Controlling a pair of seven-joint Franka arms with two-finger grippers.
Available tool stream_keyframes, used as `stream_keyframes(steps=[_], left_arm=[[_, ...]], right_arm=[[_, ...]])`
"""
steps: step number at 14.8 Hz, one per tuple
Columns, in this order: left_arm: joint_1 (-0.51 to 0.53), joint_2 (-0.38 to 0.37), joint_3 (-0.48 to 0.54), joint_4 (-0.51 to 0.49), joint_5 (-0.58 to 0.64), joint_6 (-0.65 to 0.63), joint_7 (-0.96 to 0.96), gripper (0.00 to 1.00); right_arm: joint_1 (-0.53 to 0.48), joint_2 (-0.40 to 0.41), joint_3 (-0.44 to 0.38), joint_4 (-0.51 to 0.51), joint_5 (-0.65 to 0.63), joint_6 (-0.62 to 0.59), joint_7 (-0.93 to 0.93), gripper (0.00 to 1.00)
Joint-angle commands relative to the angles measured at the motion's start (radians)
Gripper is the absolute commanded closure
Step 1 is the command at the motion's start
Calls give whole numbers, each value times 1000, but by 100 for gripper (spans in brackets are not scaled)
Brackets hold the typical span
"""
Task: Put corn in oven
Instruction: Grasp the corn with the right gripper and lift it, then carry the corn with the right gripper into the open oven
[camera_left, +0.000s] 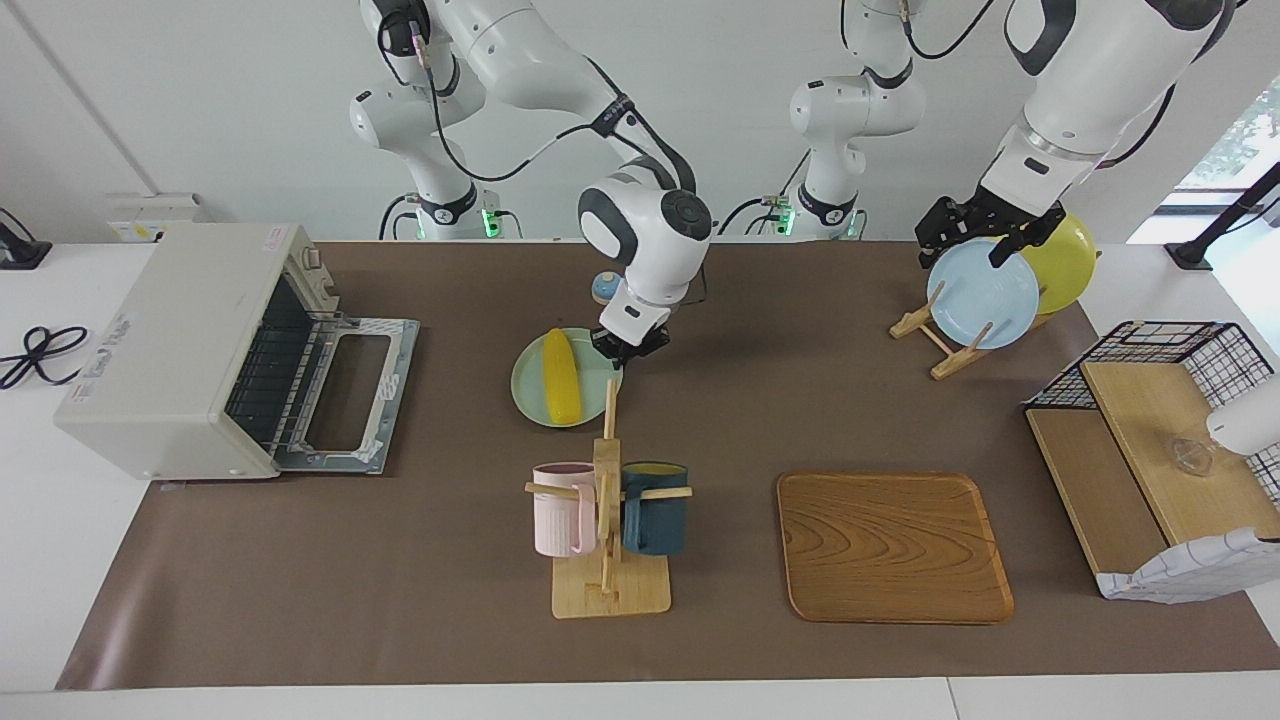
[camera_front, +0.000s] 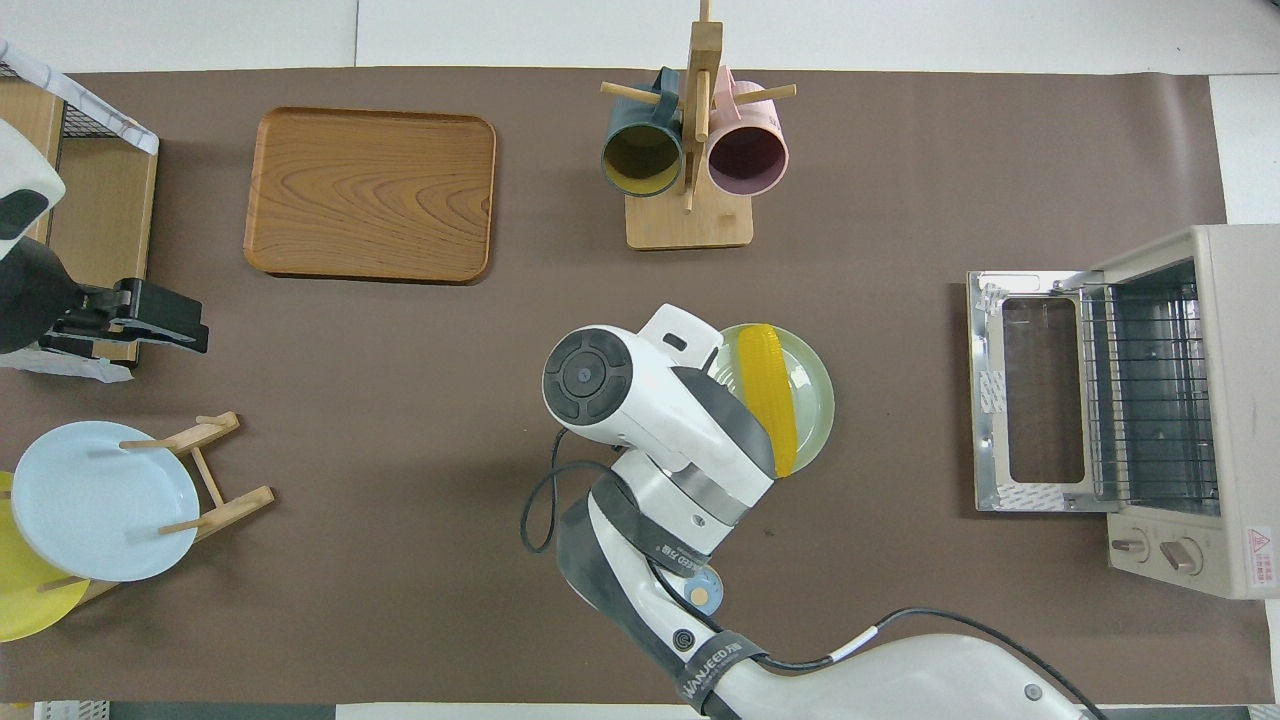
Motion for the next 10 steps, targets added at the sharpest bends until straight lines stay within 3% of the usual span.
stream_keyframes(steps=[1, 10], left_arm=[[15, -13, -9, -4, -7, -11, -5, 0], [15, -13, -9, -4, -7, -11, -5, 0]], right_arm=[[-98, -77, 8, -17, -23, -57, 7, 100], [-448, -332, 10, -223, -20, -160, -337, 100]])
